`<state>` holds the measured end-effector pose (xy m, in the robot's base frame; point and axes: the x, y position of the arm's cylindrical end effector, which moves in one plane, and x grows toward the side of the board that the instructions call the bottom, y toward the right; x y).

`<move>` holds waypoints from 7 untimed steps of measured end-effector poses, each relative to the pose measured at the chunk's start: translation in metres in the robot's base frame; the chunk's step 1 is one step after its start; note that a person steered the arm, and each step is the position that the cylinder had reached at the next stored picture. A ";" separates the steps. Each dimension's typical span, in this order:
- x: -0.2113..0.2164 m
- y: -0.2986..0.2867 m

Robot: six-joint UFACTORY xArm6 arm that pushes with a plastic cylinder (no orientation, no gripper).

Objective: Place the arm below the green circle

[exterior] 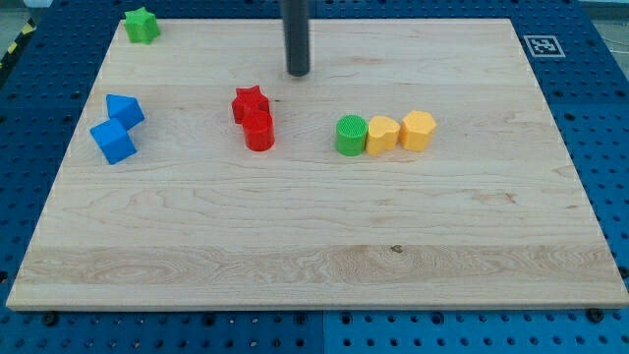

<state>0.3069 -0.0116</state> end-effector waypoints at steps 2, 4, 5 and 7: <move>0.036 0.027; 0.060 0.022; 0.073 0.015; 0.112 0.014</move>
<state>0.4189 0.0027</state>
